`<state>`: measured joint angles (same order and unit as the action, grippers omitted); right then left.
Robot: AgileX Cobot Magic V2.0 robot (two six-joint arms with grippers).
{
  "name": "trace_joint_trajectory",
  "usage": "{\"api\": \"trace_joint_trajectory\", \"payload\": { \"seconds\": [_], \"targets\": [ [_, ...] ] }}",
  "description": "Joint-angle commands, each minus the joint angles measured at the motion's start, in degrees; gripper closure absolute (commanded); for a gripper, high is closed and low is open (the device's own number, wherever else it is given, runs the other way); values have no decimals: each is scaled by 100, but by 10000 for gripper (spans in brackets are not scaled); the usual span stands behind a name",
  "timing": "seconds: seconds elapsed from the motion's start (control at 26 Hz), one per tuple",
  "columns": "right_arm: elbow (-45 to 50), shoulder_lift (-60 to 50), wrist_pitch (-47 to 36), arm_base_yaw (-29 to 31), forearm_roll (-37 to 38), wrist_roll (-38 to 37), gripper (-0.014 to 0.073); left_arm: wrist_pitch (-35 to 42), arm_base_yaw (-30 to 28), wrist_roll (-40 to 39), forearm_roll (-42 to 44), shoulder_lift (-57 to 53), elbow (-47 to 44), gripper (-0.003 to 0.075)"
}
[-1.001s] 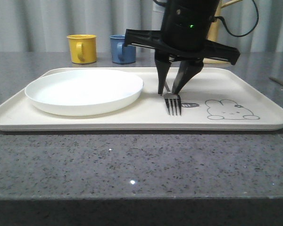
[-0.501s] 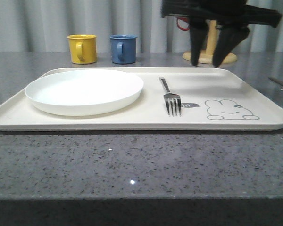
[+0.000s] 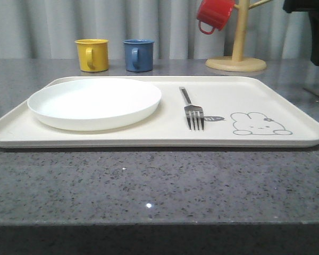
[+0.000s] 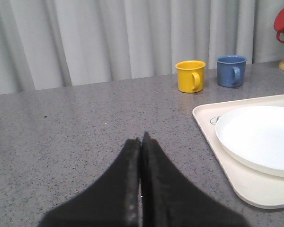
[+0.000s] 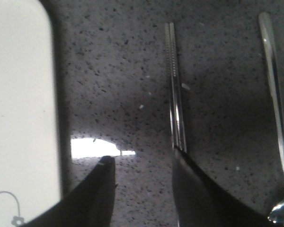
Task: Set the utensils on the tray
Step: 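Raise the right gripper and move it to the chopsticks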
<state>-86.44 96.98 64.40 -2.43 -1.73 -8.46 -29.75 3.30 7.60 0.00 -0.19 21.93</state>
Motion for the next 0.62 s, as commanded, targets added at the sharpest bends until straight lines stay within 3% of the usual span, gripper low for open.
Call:
{"api": "trace_joint_trajectory", "payload": {
  "seconds": [0.0,0.27,0.58],
  "targets": [
    [7,-251,-1,312,-284,581,267,527,-1,-68,-31,68,146,739],
    [230,30,55,477,-279,1032,267,527,-1,-68,-31,68,146,739],
    [242,375,-82,477,-284,1044,272,527,-1,-68,-31,68,146,739]
  ]
}}
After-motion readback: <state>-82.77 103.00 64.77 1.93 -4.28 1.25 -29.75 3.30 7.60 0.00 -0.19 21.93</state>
